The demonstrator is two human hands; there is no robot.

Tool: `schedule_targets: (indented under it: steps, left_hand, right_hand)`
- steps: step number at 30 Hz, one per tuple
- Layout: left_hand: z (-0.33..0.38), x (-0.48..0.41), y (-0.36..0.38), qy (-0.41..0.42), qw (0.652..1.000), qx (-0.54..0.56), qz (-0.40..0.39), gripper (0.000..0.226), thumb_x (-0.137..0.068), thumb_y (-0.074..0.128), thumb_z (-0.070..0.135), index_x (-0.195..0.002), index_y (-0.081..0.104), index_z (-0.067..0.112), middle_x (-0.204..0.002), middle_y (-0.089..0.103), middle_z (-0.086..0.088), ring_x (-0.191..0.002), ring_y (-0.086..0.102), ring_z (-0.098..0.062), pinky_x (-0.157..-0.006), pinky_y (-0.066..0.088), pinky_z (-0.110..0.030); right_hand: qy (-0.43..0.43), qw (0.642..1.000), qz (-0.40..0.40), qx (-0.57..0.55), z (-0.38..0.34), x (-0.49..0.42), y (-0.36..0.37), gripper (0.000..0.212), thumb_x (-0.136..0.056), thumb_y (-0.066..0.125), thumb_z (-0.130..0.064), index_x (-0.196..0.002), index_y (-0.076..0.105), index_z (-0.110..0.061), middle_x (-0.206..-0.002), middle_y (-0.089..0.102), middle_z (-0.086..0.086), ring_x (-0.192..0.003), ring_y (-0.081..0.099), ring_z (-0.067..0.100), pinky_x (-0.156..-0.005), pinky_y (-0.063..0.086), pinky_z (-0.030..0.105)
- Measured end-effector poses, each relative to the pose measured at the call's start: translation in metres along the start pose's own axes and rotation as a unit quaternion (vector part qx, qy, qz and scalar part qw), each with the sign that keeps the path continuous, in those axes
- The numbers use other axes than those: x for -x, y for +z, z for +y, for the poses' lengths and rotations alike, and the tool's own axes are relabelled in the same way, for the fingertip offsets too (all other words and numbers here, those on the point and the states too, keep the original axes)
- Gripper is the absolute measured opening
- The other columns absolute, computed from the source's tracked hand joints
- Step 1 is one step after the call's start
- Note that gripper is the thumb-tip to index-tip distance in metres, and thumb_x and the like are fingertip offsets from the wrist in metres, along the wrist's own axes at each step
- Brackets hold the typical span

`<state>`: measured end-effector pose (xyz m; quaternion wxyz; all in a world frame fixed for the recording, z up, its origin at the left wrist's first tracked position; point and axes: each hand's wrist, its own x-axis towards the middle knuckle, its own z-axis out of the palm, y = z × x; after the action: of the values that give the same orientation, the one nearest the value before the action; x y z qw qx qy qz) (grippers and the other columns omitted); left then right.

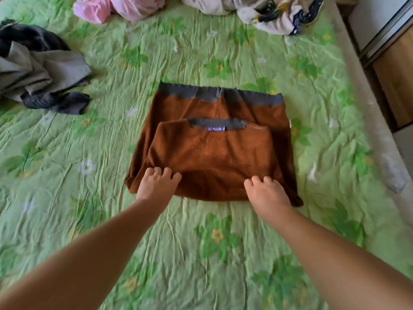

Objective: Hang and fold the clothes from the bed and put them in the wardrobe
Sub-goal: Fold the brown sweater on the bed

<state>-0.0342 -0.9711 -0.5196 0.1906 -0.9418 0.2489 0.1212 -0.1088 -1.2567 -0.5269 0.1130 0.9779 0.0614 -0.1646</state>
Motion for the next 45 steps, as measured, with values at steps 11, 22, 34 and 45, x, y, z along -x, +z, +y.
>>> schedule_targets:
  steps: [11,22,34,45]
  left_hand:
    - [0.044,0.128,0.008,0.144,0.953,0.062,-0.259,0.071,-0.083,0.065,0.044,-0.143,0.034,0.024,-0.132,0.052,-0.01,-0.116,0.057,-0.032,-0.1,0.035,-0.047]
    - [-0.003,0.02,-0.006,-0.126,0.95,0.261,-0.118,0.066,-0.091,0.065,0.044,-0.144,0.03,0.025,-0.134,0.047,-0.009,-0.13,0.047,-0.034,-0.101,0.045,-0.048]
    - [-0.043,0.002,-0.004,-0.136,0.883,0.434,-0.116,0.035,-0.075,0.053,-0.005,-0.079,0.055,0.03,-0.083,0.061,0.0,-0.085,0.062,-0.027,-0.066,0.04,-0.027]
    - [-0.068,-0.109,-0.046,-0.203,0.899,0.387,-0.03,0.057,-0.088,0.057,0.014,-0.141,0.039,0.023,-0.131,0.049,-0.016,-0.119,0.049,-0.038,-0.087,0.05,-0.047]
  right_hand:
    - [-0.052,0.939,-0.312,-0.137,-0.021,0.119,0.002,0.035,-0.085,0.052,-0.017,-0.12,0.054,-0.019,-0.119,0.057,0.003,-0.114,0.061,0.031,-0.089,0.051,0.042]
    - [0.173,0.966,-0.067,-0.18,0.021,0.016,-0.019,0.061,-0.093,0.062,-0.038,-0.144,0.032,-0.024,-0.133,0.048,0.011,-0.12,0.05,0.035,-0.086,0.048,0.043]
    - [0.183,0.883,-0.121,-0.415,0.07,-0.002,-0.002,0.026,-0.08,0.066,-0.003,-0.072,0.053,-0.024,-0.07,0.059,-0.004,-0.07,0.059,0.019,-0.056,0.039,0.03]
    - [0.284,0.851,-0.034,-0.44,0.108,-0.097,-0.036,0.057,-0.094,0.065,-0.028,-0.143,0.041,-0.017,-0.126,0.062,0.015,-0.106,0.061,0.034,-0.086,0.046,0.037]
